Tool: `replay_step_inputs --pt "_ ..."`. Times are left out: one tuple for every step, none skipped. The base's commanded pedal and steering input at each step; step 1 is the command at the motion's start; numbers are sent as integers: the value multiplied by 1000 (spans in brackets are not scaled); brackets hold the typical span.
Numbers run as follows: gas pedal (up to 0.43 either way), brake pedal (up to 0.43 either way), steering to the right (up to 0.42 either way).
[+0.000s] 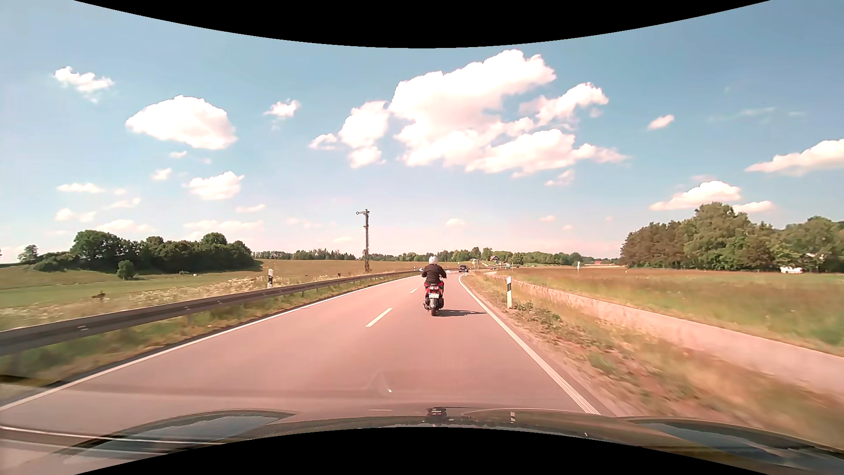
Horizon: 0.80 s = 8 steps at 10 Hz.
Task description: Follow the waypoints while adhering to traffic rules and regulations
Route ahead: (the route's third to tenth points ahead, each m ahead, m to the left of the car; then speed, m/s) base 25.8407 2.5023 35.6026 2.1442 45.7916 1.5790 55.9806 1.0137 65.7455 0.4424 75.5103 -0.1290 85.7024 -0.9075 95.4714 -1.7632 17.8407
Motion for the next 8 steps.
replay_step_inputs --pt "197 12 1" --pt "197 12 1" --pt "197 12 1" --pt "197 12 0" --pt "197 12 1" --pt "197 12 1" --pt "197 12 1" --pt "197 12 1"
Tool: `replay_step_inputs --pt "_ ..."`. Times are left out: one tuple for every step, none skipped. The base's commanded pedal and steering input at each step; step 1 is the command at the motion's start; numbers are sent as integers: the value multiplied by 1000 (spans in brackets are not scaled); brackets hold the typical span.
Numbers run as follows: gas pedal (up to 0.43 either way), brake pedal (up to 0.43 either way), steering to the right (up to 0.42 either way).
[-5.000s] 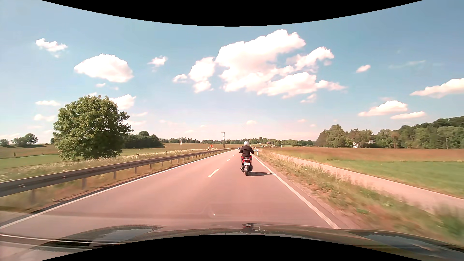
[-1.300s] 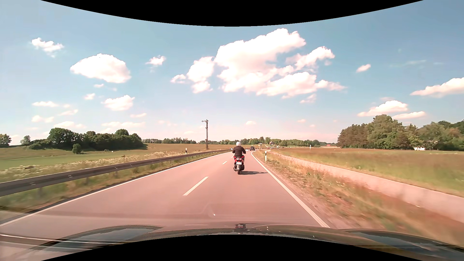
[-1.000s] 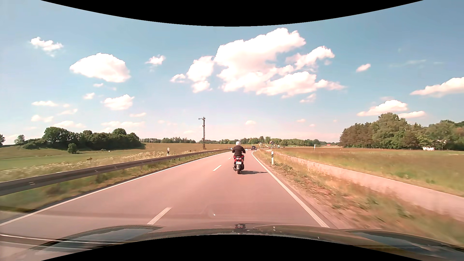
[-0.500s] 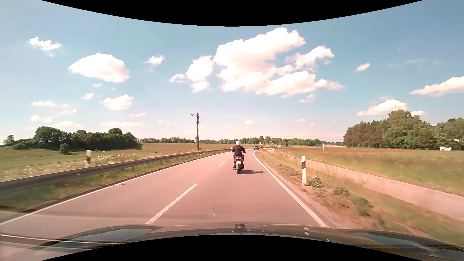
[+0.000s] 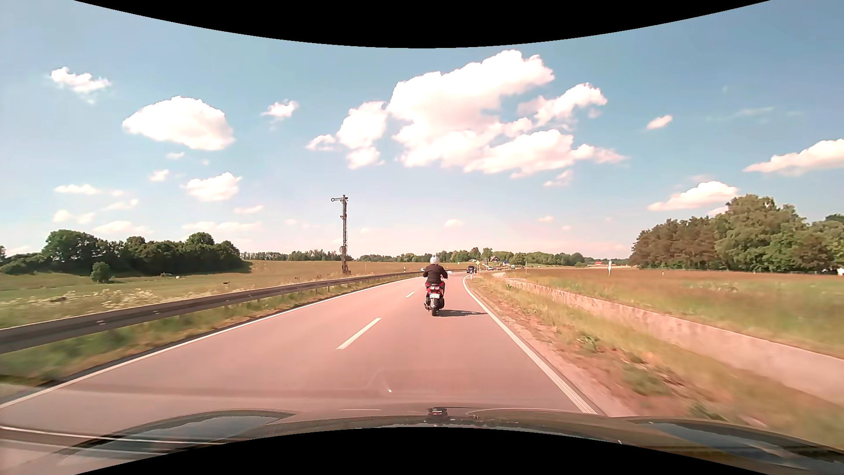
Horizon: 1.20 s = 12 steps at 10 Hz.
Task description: Follow the waypoints while adhering to traffic rules and regulations
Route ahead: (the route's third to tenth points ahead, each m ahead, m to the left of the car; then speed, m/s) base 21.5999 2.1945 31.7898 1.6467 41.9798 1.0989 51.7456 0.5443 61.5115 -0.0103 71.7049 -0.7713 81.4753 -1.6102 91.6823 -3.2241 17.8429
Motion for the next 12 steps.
replay_step_inputs --pt "197 12 3" --pt "197 12 5" --pt "197 6 6" --pt "197 12 6" --pt "209 12 6" --pt "209 6 6" --pt "209 12 6" --pt "209 12 6" --pt "220 12 6" --pt "240 12 5" --pt "240 12 5" --pt "248 12 5"
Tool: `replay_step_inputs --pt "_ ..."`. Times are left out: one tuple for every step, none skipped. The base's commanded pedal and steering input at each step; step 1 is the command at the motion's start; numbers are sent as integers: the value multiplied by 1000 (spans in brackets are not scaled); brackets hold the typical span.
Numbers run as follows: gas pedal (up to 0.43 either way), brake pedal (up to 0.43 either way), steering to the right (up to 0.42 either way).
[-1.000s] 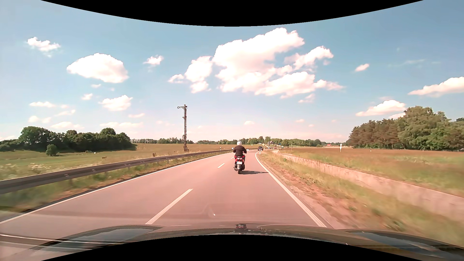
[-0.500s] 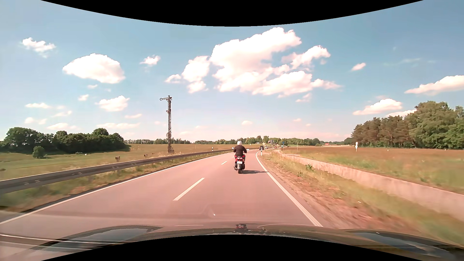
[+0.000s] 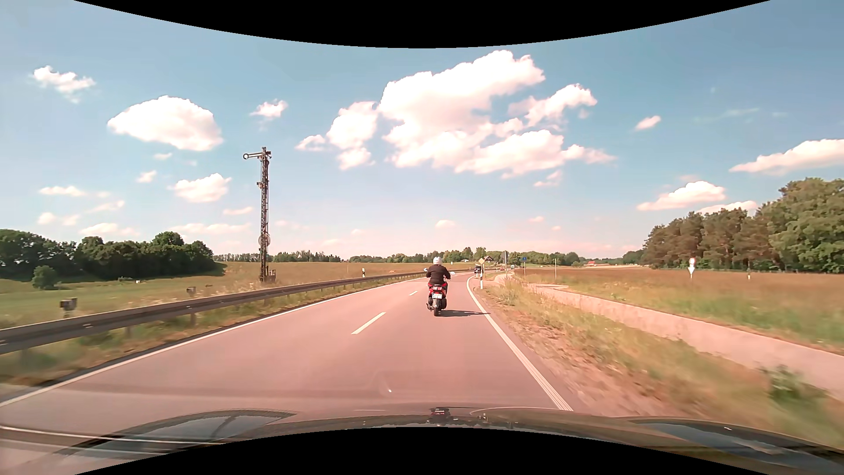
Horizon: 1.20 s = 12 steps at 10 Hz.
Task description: Follow the waypoints while adhering to traffic rules and regulations
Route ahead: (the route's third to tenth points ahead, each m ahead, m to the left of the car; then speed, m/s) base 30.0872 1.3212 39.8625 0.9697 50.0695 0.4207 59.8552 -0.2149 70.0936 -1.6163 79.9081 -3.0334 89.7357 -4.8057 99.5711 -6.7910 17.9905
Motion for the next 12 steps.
replay_step_inputs --pt "248 12 6" --pt "248 12 6" --pt "248 12 7" --pt "248 12 8" --pt "248 12 7" --pt "248 12 8" --pt "248 12 8" --pt "248 12 8" --pt "248 12 8" --pt "197 12 9" --pt "177 12 10" --pt "169 6 11"
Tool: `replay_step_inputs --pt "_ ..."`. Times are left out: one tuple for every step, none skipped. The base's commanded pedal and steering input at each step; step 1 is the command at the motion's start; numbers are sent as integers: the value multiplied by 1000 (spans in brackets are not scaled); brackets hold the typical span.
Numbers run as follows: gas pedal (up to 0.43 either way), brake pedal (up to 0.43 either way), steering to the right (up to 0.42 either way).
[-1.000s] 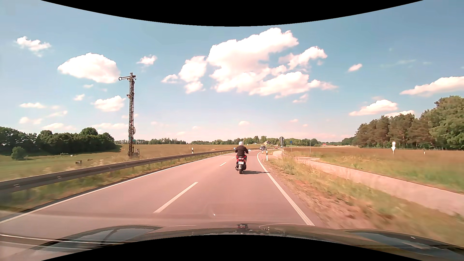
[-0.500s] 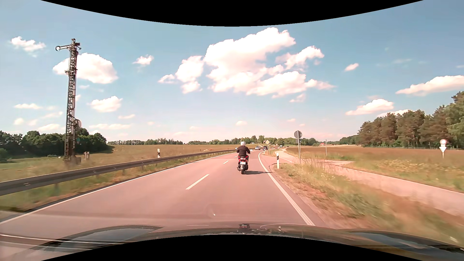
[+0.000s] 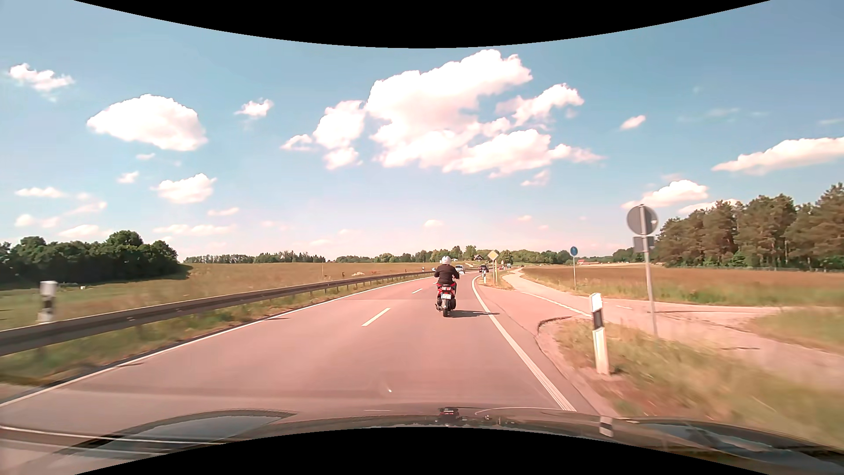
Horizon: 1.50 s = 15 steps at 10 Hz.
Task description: Follow the waypoints while adhering to traffic rules and regulations
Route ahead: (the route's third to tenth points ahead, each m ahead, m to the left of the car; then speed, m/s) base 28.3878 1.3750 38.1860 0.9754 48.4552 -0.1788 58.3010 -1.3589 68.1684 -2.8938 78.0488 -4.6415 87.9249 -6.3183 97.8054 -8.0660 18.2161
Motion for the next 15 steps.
replay_step_inputs --pt "169 12 12" --pt "169 12 11" --pt "169 12 11" --pt "169 12 11" --pt "169 12 11" --pt "169 12 11" --pt "169 12 11" --pt "169 12 11" --pt "169 6 11" --pt "169 12 11" --pt "169 12 11" --pt "169 12 11" --pt "169 12 11" --pt "169 12 11" --pt "169 12 11"
